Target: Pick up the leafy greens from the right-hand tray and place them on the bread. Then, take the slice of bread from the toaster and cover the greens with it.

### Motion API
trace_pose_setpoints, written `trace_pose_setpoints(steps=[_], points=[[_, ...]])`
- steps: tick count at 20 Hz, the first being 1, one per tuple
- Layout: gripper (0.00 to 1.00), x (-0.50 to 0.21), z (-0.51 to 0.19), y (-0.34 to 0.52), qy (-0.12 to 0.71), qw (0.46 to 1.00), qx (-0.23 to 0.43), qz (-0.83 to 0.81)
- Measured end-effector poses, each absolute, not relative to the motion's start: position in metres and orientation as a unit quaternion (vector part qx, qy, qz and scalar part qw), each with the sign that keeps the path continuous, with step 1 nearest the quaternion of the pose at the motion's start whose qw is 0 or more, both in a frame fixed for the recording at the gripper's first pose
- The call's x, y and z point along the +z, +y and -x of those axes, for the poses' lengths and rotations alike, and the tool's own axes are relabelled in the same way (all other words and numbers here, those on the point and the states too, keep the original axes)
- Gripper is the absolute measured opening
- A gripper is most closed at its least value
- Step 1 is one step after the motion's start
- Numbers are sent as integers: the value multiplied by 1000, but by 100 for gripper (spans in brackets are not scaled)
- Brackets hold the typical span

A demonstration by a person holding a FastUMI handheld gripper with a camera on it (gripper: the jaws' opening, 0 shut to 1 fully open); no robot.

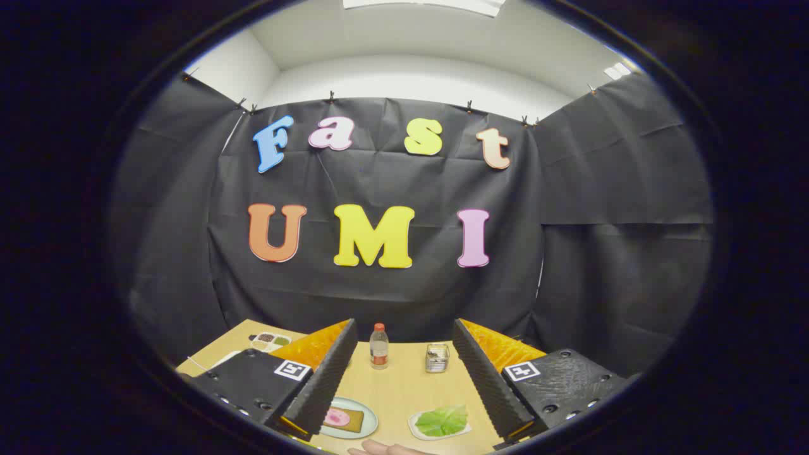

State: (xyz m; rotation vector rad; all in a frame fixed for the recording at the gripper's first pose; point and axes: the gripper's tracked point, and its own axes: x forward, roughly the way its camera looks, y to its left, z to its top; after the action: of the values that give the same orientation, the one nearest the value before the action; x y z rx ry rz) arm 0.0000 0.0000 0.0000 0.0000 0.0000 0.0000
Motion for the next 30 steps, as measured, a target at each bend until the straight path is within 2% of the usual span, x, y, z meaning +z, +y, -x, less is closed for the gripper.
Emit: trace_pose_setpoints(steps=[7,16,23,30], points=[[95,-15,1,-26,12,999,32,-2],[95,-46,-10,-85,30,999,40,-7],[95,-126,-49,-135,88,995,35,6],[95,-255,-100,-174,224,974,35,-7]])
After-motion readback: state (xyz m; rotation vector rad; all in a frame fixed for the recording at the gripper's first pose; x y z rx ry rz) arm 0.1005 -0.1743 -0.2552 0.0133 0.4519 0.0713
